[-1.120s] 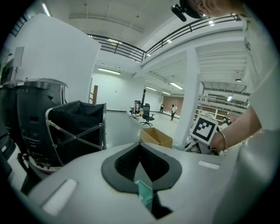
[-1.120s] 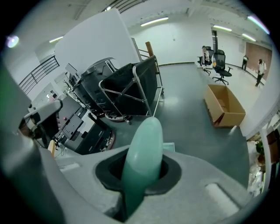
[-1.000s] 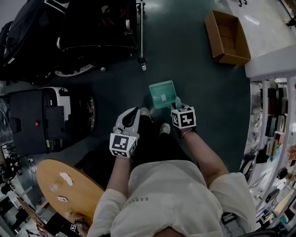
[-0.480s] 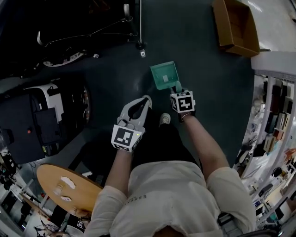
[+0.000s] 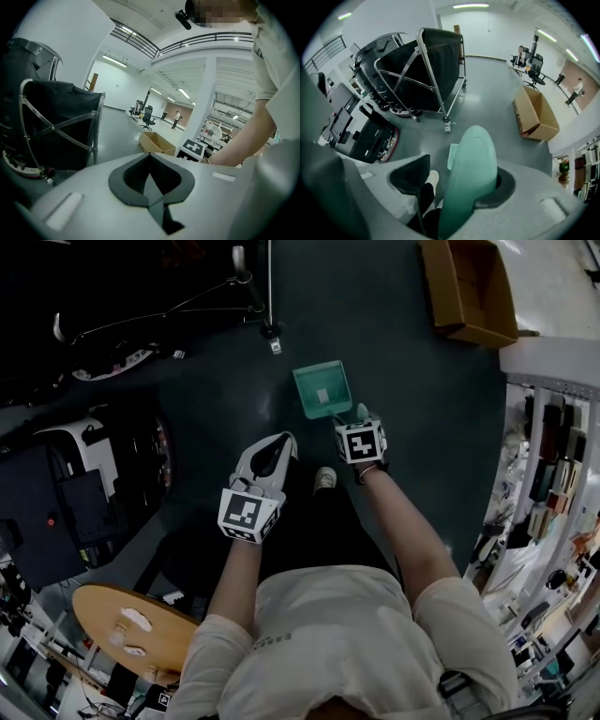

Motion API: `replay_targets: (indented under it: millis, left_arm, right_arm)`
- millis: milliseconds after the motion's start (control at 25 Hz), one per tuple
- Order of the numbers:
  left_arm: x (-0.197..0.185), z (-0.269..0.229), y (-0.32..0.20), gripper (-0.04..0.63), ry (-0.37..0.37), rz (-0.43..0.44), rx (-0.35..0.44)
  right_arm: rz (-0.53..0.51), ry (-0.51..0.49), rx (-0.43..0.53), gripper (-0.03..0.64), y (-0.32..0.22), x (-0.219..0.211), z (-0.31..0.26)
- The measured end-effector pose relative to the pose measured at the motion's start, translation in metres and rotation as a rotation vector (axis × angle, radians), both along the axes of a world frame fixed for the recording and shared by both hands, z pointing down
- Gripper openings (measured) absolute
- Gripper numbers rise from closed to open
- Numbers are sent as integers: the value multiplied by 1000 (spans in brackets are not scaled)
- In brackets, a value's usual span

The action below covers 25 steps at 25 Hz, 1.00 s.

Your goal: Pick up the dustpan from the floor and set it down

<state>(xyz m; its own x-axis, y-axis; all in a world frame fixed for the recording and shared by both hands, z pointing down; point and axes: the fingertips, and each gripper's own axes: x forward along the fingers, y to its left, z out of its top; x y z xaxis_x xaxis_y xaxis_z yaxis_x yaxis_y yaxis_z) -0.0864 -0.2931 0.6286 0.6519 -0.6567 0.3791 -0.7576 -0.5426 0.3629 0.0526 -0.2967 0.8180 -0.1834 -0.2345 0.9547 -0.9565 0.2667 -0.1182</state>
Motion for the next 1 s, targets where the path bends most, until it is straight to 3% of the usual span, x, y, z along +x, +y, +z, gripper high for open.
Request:
replay_targets:
  millis: [160, 320, 360, 440, 600, 760, 1000]
  left_arm:
    - [2, -11, -3, 15, -3, -16, 28]
    - [-2, -34, -5, 15, 16, -66, 71]
    - [-3, -43, -4, 15, 22, -86, 82]
    - [-4, -61, 1, 15, 28, -129, 100]
    - [6, -92, 30, 15, 7, -162, 131]
    - [24, -125, 68, 15, 66, -190, 152]
    - [45, -145, 130, 15, 22, -112, 199]
  right_arm:
    - [-64, 63, 139, 291, -18, 11, -23]
    - [-67, -19, 312, 288, -19, 18, -89]
    - [-72, -32, 361, 256, -15, 22, -108]
    - [-79, -18, 451, -8, -1, 32, -142]
    - [-59, -48, 530, -9, 36, 50, -182]
    - [-34, -121, 578, -9, 65, 60, -211]
    - [37, -192, 649, -9, 112, 73, -254]
